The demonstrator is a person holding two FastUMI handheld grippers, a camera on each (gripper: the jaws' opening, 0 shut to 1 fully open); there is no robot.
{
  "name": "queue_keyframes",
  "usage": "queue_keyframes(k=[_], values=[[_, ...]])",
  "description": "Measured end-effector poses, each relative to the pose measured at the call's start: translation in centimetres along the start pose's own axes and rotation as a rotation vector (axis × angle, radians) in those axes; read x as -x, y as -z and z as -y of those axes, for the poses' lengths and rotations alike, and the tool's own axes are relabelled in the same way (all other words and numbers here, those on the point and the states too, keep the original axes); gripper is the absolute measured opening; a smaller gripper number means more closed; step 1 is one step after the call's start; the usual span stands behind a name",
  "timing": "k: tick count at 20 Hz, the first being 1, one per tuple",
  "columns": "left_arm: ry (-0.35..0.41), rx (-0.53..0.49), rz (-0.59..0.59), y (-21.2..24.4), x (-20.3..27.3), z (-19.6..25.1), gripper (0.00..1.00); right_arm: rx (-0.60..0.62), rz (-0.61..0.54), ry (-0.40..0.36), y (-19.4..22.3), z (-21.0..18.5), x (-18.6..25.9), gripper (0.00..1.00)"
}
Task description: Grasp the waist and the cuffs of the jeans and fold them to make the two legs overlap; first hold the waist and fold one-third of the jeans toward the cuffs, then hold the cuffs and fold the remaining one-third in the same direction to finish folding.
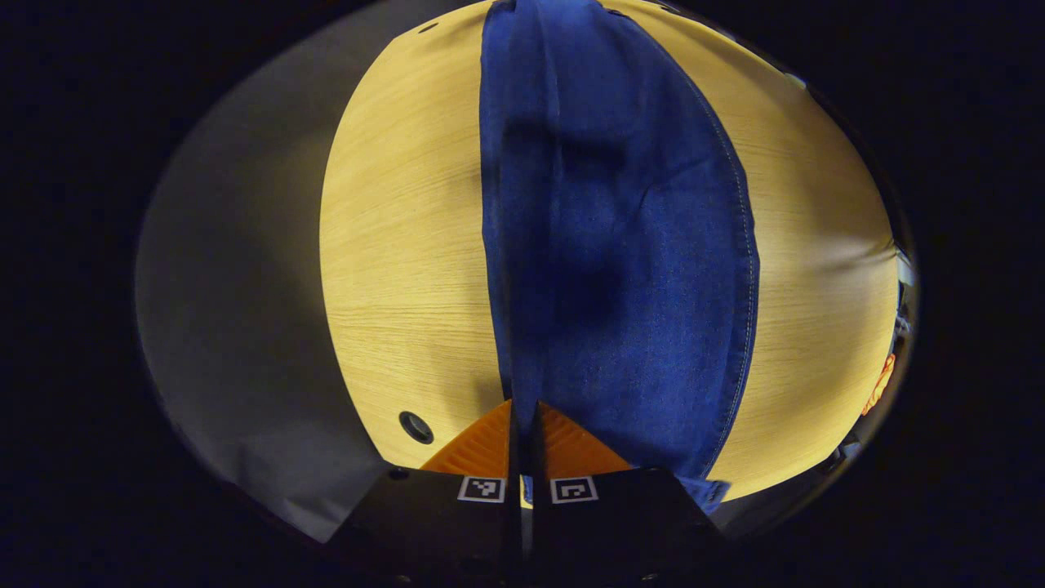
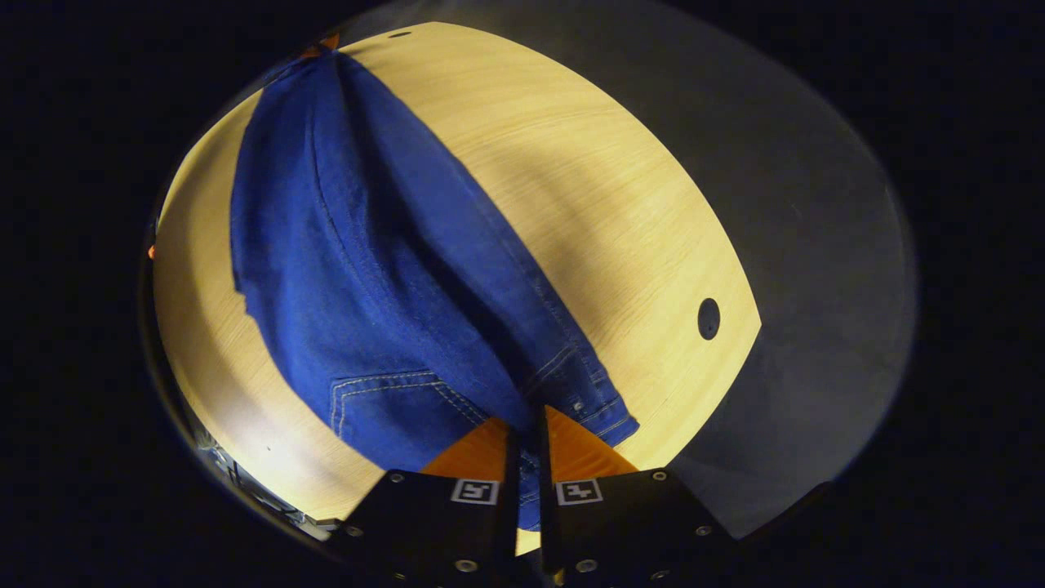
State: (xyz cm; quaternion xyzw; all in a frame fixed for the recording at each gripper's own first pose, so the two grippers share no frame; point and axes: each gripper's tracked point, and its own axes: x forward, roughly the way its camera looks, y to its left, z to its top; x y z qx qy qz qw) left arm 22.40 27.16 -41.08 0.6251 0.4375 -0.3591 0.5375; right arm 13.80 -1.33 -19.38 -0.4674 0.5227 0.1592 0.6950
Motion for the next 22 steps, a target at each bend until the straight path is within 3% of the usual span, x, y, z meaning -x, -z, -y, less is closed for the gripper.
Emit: queue_keyframes(k=[1, 5, 6, 9, 10, 12, 17, 20, 22], values=[[-0.002, 0.002, -0.005, 0.3, -0.3, -0.1, 0.06, -0.021, -0.001, 0.018, -0.1, 0.7, -0.1, 0.18], [-0.062, 0.052, -0.025, 0.8, -1.3, -1.2, 0.81, -0.14, 0.055, 0.087, -1.7, 3.5, 0.4, 0.99], [-0.094, 0.09, -0.013, 0.6, -0.5, -1.7, 0.99, -0.17, 0.071, 0.112, -1.9, 4.4, 0.2, 0.98], [-0.204, 0.272, 0.072, -0.2, 1.3, -3.0, 0.94, -0.252, 0.118, 0.179, -1.7, 6.9, 2.2, 0.98], [-0.242, 0.347, 0.108, 0.2, 1.9, -3.8, 0.99, -0.285, 0.139, 0.196, -1.6, 7.7, 3.4, 0.99], [-0.252, 0.487, 0.165, -0.6, 4.1, -3.3, 0.98, -0.397, 0.194, 0.223, -0.7, 9.7, 6.2, 0.99], [-0.332, 0.822, 0.418, -6.4, 8.0, -3.4, 0.98, -0.845, 0.404, 0.167, 1.8, 10.7, 11.3, 0.99], [-0.37, 1.017, 0.52, -7.6, 9.7, -4.1, 0.98, -1.065, 0.501, 0.149, 4.6, 11.3, 11.5, 0.99], [-0.381, 1.122, 0.59, -8.5, 11.4, -4.9, 0.98, -1.225, 0.561, 0.09, 6.5, 11.0, 11.3, 0.98]])
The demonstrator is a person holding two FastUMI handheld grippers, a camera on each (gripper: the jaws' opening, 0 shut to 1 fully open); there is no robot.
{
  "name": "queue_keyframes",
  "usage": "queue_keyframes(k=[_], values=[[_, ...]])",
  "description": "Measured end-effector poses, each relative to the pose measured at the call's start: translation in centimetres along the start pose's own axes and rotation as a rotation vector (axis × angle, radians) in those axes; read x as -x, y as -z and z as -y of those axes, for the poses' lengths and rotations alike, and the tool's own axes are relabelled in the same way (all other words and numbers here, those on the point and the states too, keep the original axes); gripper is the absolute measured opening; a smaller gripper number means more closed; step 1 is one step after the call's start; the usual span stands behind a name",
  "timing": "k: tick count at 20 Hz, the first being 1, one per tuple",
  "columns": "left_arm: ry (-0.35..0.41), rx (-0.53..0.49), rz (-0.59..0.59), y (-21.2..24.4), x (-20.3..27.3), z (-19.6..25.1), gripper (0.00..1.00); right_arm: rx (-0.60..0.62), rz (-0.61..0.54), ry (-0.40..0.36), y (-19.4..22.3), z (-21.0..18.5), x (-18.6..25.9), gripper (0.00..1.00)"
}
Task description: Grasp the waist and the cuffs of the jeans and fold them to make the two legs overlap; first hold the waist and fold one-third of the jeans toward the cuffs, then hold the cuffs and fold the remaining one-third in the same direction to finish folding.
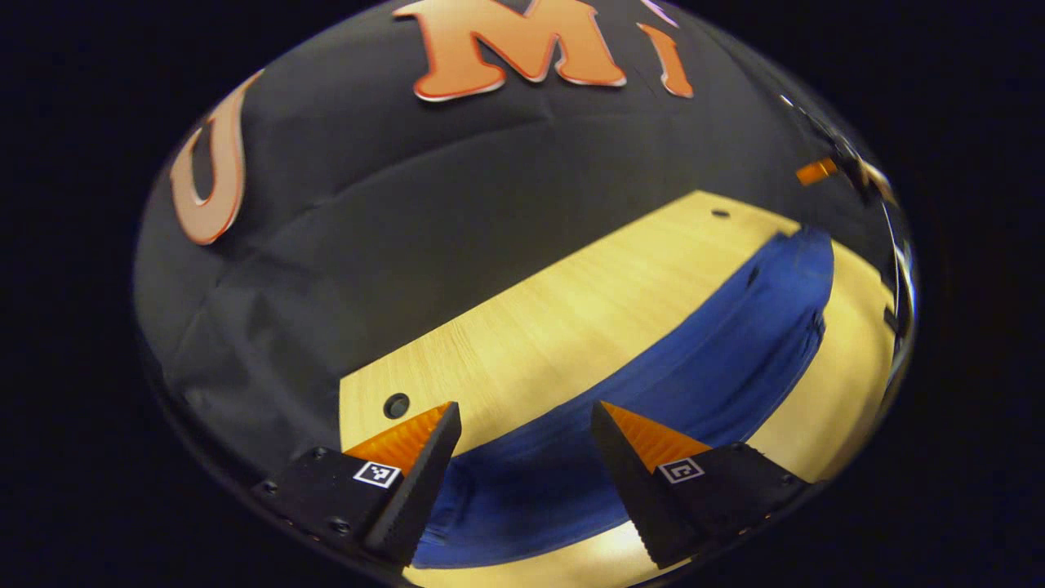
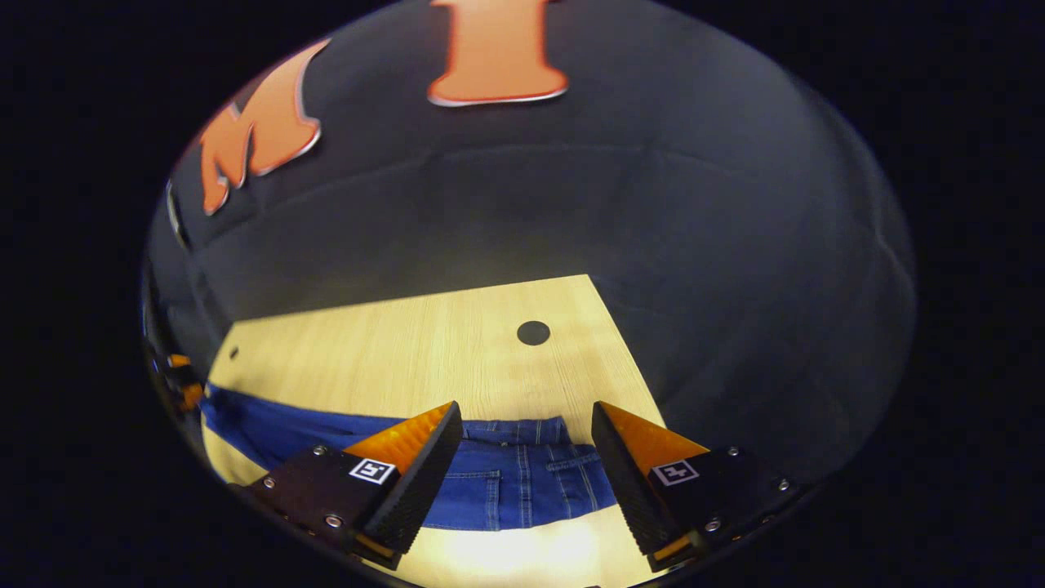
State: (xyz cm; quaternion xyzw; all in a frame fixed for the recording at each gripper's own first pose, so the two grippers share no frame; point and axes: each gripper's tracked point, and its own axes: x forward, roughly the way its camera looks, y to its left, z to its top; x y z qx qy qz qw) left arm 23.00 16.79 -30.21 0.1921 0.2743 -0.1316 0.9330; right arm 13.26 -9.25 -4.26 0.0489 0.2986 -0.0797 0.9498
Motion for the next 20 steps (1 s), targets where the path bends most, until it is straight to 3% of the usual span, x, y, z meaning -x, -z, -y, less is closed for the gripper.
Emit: queue_keyframes(k=[6, 9, 15, 20], values=[[-0.001, 0.178, 0.093, -1.4, 0.7, 0.6, 0.99, -0.415, -0.019, -0.003, 6.0, 5.1, -0.1, 0.98], [-0.022, 0.19, 0.076, -1.2, 0.6, 0.3, 0.98, -0.583, -0.036, -0.01, 9.4, 6.6, -1.3, 0.98], [-0.031, 0.256, 0.054, 1.3, 3.7, 2.6, 0.99, -0.71, -0.1, -0.039, 13.0, 6.7, -3.9, 0.98], [-0.102, 0.293, 0.025, 3.3, 5.1, 1.7, 0.99, -0.797, -0.094, -0.096, 12.1, 4.4, -8.2, 0.98]])
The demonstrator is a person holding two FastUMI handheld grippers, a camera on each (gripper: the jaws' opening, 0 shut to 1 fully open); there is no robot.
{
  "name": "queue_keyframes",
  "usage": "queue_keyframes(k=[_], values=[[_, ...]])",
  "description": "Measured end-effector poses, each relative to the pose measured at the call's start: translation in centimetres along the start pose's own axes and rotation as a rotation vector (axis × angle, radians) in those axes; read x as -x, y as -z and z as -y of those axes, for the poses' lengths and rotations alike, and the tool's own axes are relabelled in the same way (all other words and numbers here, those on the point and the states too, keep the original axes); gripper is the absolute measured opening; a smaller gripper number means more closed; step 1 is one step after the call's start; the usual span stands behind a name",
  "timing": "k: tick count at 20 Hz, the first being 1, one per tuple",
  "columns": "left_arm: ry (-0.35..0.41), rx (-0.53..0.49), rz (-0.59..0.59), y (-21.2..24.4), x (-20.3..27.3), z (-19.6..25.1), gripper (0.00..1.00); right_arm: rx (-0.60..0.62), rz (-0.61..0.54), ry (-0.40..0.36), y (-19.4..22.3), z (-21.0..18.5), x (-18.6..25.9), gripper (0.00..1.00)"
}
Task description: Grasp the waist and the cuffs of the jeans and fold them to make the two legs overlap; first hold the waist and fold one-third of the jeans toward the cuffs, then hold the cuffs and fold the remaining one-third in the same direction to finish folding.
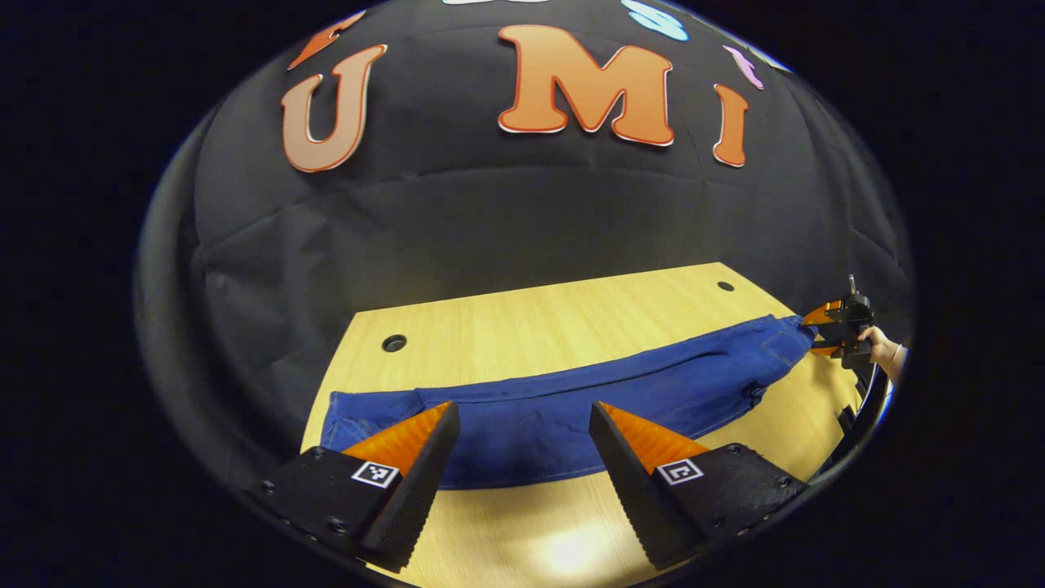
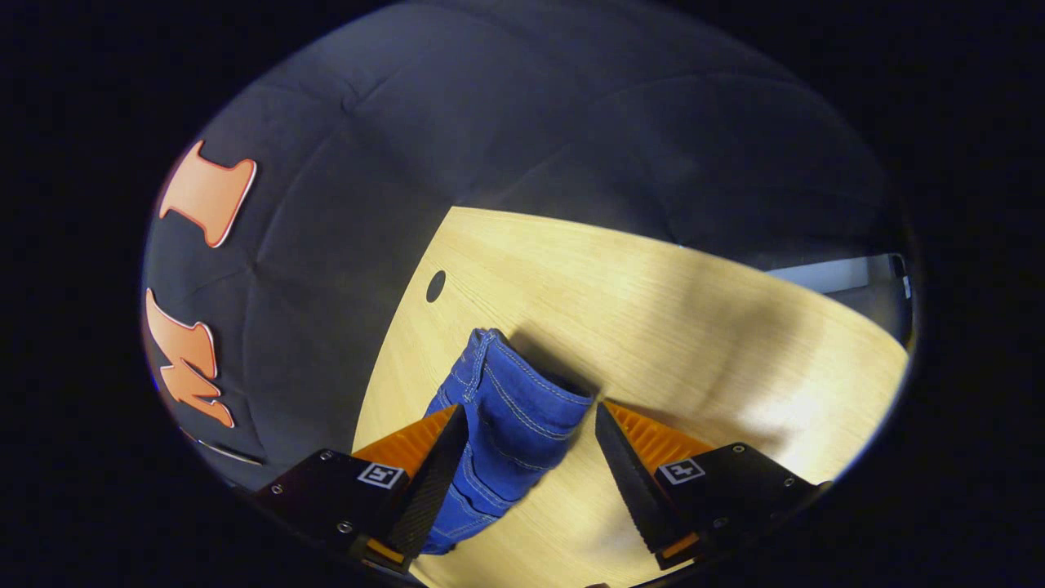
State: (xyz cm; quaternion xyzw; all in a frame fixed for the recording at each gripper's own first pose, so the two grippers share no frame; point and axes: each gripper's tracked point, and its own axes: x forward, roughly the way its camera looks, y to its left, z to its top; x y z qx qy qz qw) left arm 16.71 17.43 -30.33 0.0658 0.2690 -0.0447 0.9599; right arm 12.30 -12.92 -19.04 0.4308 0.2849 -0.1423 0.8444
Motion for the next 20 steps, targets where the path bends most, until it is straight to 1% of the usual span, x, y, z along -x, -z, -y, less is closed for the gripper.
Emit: queue_keyframes(k=[2, 4, 5, 6, 8, 9, 10, 11, 12, 13, 15, 16, 18, 20], values=[[-0.012, 0.032, 0.003, 0.4, 0.9, -0.6, 0.99, -0.041, 0.014, -0.021, 0.0, -1.2, -1.2, 0.97], [-0.03, 0.061, 0.003, 1.0, 1.4, -1.3, 0.99, -0.025, 0.033, -0.017, -0.1, -1.5, -2.1, 0.96], [-0.035, 0.075, 0.005, 1.2, 1.6, -1.5, 0.99, 0.006, 0.048, 0.049, -0.2, -0.4, -2.2, 0.94], [-0.036, 0.089, 0.002, 1.5, 1.7, -1.8, 0.99, 0.031, 0.055, 0.089, -0.1, 0.5, -2.4, 0.79], [-0.045, 0.109, -0.002, 2.0, 2.0, -2.4, 0.99, 0.017, 0.065, 0.103, 0.1, 0.5, -3.0, 0.48], [-0.051, 0.118, 0.001, 2.0, 2.0, -2.9, 0.99, 0.014, 0.115, 0.099, -0.4, -0.2, -3.4, 0.16], [-0.059, 0.122, 0.0, 2.2, 2.0, -3.6, 0.99, 0.039, 0.131, 0.112, -0.8, -0.4, -3.5, 0.24], [-0.065, 0.127, -0.003, 2.3, 2.0, -4.2, 0.99, 0.077, 0.151, 0.114, -0.9, -1.0, -3.0, 0.17], [-0.064, 0.128, -0.007, 2.4, 2.2, -4.7, 0.99, 0.107, 0.177, 0.126, -1.4, -1.7, -2.3, 0.17], [-0.065, 0.126, -0.005, 2.4, 2.2, -5.4, 0.99, 0.123, 0.194, 0.106, -1.8, -3.3, -1.6, 0.08], [-0.067, 0.124, -0.004, 2.1, 2.2, -6.7, 0.99, 0.167, 0.233, 0.062, -1.8, -7.3, 0.3, 0.08], [-0.062, 0.127, -0.001, 2.0, 2.2, -7.1, 0.99, 0.211, 0.245, 0.044, -1.5, -9.6, 0.9, 0.08], [-0.04, 0.128, 0.01, 1.5, 2.2, -7.9, 0.99, 0.344, 0.277, 0.025, -0.8, -13.8, 2.6, 0.07], [-0.028, 0.106, 0.021, 0.8, 2.1, -9.1, 0.99, 0.462, 0.296, -0.016, 0.9, -18.6, 3.8, 0.07]])
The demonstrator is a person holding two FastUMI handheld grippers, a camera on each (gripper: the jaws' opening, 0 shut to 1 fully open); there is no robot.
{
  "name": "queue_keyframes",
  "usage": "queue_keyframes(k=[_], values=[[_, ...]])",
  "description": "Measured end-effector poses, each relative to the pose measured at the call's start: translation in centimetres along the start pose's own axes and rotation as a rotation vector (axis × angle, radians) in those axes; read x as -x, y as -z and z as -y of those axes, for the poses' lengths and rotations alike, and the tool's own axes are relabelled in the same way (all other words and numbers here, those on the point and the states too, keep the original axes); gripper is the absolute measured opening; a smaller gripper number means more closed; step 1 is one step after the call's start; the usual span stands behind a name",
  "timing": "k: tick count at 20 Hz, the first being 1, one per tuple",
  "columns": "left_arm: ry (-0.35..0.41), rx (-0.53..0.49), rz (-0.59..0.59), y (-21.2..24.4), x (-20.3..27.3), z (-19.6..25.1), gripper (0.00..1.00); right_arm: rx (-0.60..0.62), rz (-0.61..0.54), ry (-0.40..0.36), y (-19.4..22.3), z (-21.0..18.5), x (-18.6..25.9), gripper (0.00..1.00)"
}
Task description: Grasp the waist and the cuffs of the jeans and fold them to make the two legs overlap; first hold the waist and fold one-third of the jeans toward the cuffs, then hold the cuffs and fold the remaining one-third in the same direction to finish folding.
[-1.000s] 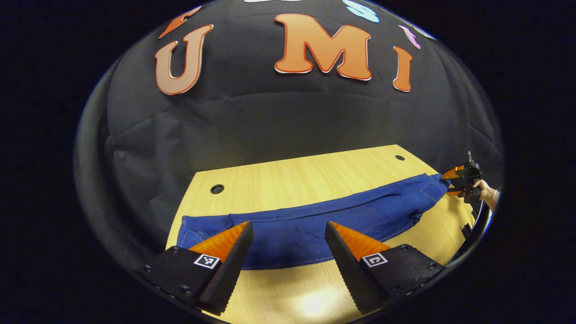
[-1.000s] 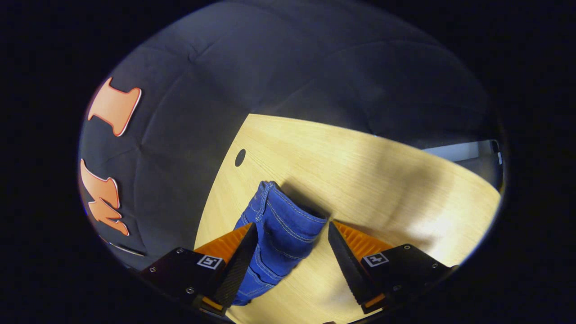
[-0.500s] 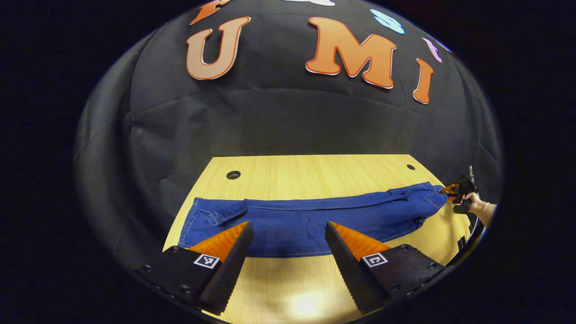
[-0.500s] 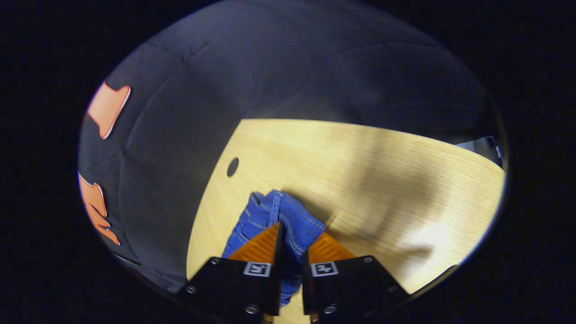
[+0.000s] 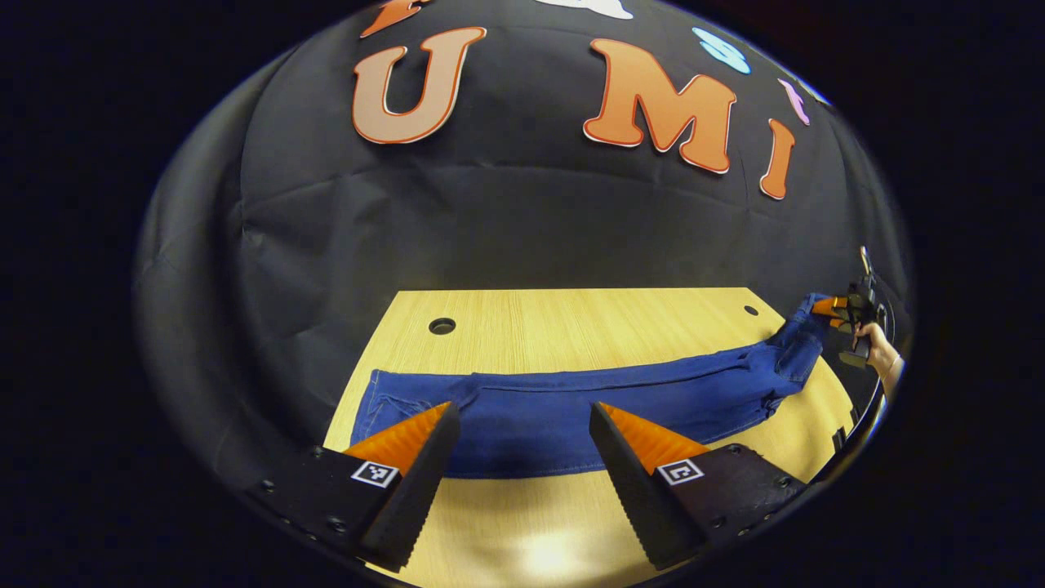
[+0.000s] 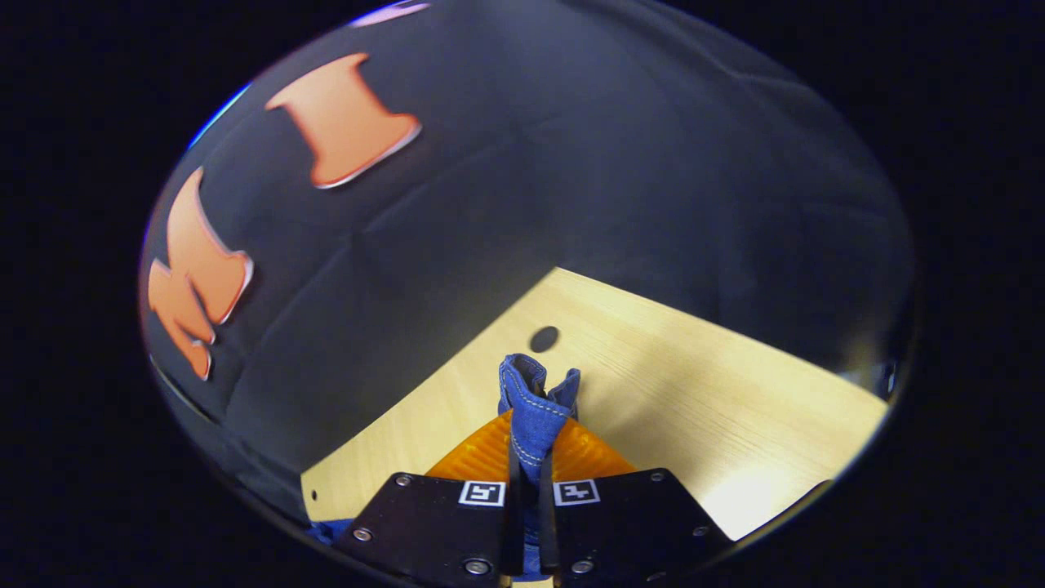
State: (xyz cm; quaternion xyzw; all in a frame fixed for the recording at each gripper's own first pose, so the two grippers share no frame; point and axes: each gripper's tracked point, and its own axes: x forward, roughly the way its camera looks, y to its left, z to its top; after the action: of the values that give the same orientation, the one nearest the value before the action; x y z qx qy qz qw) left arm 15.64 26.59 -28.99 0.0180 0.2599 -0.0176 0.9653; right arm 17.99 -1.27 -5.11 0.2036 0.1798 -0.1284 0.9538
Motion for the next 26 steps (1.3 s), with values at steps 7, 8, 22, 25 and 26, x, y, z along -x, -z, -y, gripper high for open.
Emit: queue_keyframes(k=[7, 8, 22, 25, 26], values=[[0.068, -0.073, 0.061, -3.3, 0.2, -3.7, 0.99, 0.263, 0.06, -0.197, 1.2, -16.6, 7.4, 0.07], [0.079, -0.088, 0.064, -3.3, 0.0, -4.2, 0.99, 0.296, 0.055, -0.22, 2.6, -19.5, 7.9, 0.07], [0.053, 0.013, 0.117, -3.3, 0.4, -11.7, 0.99, 0.78, -0.261, -0.421, 27.0, -32.0, 0.0, 0.07], [0.04, 0.043, 0.1, -2.0, 0.5, -12.7, 0.99, 0.834, -0.321, -0.413, 31.0, -31.0, -1.3, 0.07], [0.041, 0.049, 0.095, -1.7, 0.3, -12.9, 0.99, 0.847, -0.333, -0.405, 31.9, -30.9, -1.6, 0.07]])
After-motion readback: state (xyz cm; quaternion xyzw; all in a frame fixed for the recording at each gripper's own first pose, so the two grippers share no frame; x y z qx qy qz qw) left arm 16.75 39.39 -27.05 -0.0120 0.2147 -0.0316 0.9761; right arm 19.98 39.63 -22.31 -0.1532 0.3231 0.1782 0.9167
